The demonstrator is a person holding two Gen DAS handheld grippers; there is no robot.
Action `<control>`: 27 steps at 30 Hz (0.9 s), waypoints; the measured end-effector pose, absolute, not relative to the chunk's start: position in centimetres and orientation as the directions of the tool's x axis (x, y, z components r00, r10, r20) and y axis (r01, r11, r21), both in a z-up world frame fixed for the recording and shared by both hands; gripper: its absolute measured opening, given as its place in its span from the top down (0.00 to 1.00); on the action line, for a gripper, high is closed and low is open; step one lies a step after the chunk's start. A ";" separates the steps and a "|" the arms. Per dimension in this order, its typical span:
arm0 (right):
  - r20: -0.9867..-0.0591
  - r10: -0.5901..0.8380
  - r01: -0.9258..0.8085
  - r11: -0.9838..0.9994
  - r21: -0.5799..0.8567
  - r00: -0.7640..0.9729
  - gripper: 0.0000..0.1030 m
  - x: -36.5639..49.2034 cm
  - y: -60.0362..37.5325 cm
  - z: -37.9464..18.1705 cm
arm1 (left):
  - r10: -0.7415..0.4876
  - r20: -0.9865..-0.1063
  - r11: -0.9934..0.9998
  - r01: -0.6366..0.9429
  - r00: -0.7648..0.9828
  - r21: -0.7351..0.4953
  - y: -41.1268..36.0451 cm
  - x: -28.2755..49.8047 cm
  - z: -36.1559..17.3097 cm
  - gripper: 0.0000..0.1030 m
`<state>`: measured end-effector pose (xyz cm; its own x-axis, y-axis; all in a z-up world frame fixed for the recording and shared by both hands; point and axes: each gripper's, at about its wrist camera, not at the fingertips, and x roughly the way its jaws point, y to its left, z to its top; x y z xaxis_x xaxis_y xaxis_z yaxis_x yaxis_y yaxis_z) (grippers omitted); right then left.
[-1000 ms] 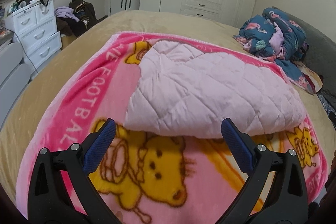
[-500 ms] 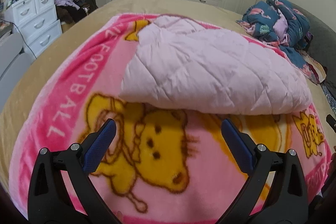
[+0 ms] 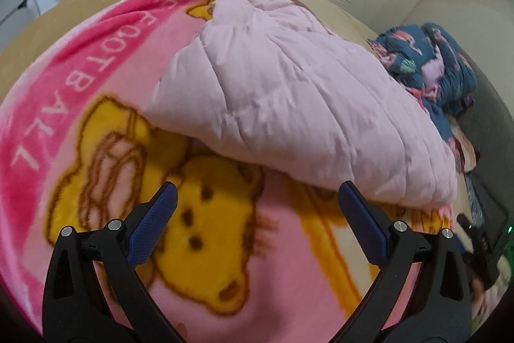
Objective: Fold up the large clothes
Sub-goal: 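Push both open tools under the folded jacket's edge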
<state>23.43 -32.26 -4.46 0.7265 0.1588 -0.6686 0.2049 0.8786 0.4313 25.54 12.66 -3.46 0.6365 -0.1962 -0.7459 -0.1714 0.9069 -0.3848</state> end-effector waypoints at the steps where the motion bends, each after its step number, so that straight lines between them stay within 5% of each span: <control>1: -0.669 0.164 0.216 0.868 0.447 0.725 0.04 23.9 -32.4 -4.7 | -0.198 -0.746 0.900 -0.183 0.636 -0.395 12.8 26.1 -3.6 0.09; 27: -0.658 0.243 0.284 0.758 0.588 0.713 0.04 32.4 -34.1 -8.5 | -0.086 -0.753 0.820 -0.383 0.652 -0.425 14.5 34.3 -5.9 0.08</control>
